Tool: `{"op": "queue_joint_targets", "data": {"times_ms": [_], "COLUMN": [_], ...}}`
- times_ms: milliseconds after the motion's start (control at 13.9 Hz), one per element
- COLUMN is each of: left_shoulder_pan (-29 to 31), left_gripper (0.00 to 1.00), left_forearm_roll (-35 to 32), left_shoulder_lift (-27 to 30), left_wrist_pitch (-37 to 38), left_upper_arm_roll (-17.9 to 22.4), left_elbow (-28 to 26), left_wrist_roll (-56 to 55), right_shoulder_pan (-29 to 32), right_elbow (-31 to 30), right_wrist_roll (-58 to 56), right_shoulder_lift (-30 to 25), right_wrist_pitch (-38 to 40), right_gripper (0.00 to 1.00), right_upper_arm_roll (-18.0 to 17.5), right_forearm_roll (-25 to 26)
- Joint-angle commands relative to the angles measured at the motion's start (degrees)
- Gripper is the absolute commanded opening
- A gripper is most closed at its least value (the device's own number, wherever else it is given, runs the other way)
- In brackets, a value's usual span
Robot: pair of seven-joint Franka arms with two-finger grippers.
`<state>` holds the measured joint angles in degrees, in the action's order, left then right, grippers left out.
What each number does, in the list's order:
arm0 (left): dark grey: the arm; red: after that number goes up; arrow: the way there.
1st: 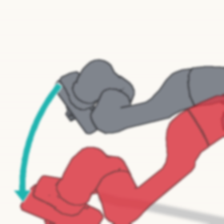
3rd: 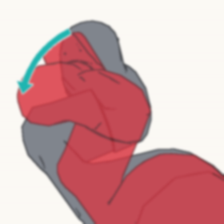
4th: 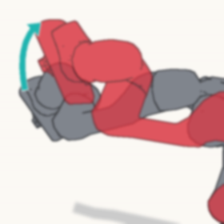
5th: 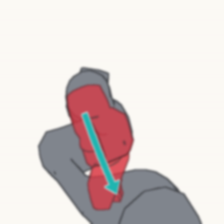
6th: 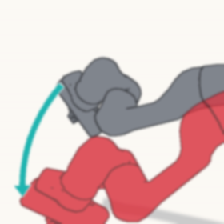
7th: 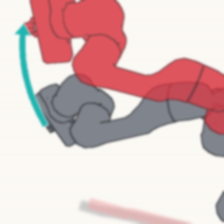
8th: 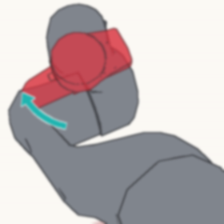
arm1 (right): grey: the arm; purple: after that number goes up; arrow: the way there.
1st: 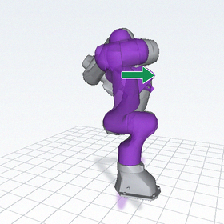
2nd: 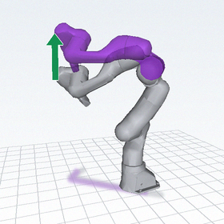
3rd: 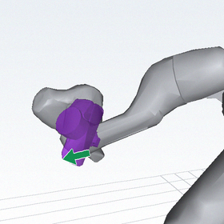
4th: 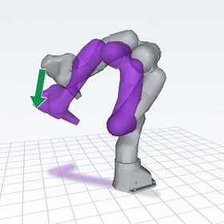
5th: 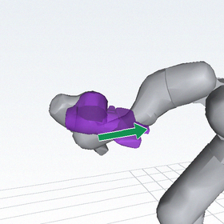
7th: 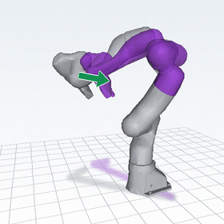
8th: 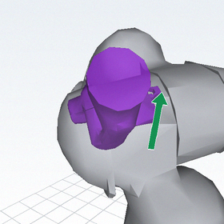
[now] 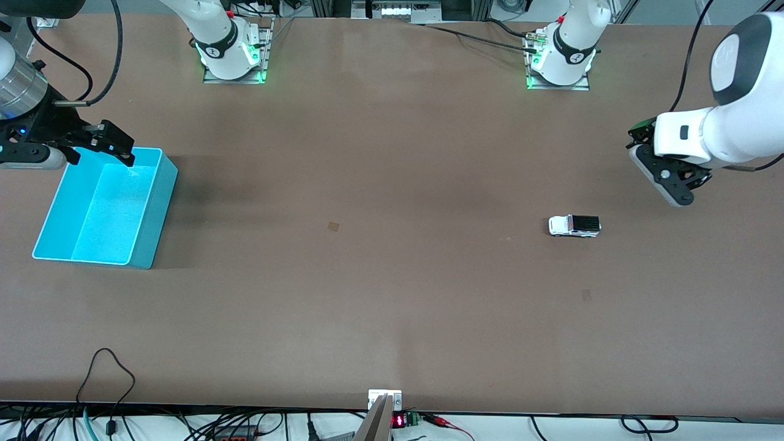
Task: Wind and store white jeep toy
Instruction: 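Move the left gripper over the white jeep and lower it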
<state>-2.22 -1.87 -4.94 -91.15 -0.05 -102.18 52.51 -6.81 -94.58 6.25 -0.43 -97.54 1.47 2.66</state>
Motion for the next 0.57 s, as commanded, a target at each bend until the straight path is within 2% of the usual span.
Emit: {"op": "queue_joint_targets", "data": {"times_ms": [0, 215, 358, 502], "left_shoulder_pan": [0.0, -0.2, -0.5, 0.0], "left_gripper": [1.0, 1.0, 1.0, 1.0], "left_forearm_roll": [-0.9, -2.8, -3.0, -2.9], "left_shoulder_lift": [-1.0, -1.8, -1.9, -4.3], "left_wrist_pitch": [-1.8, -5.2, -11.2, -15.4], "left_upper_arm_roll": [0.0, 0.0, 0.0, -0.2], "left_elbow": [-1.4, -4.4, -8.0, -10.1], "left_wrist_roll": [8.1, 12.5, 15.4, 19.2], "right_shoulder_pan": [0.4, 0.4, 0.4, 0.4], "right_elbow": [0.2, 0.2, 0.2, 0.2], "right_wrist_roll": [-1.0, -1.0, -1.0, -1.0], "right_shoulder_lift": [-0.4, -0.4, -0.4, -0.4], "right_wrist_pitch": [0.8, 0.8, 0.8, 0.9], "right_gripper": [1.0, 1.0, 1.0, 1.0], "right_upper_arm_roll": [0.0, 0.0, 0.0, 0.0], "right_forearm_roll": [-1.1, -1.1, -1.1, -1.1]}}
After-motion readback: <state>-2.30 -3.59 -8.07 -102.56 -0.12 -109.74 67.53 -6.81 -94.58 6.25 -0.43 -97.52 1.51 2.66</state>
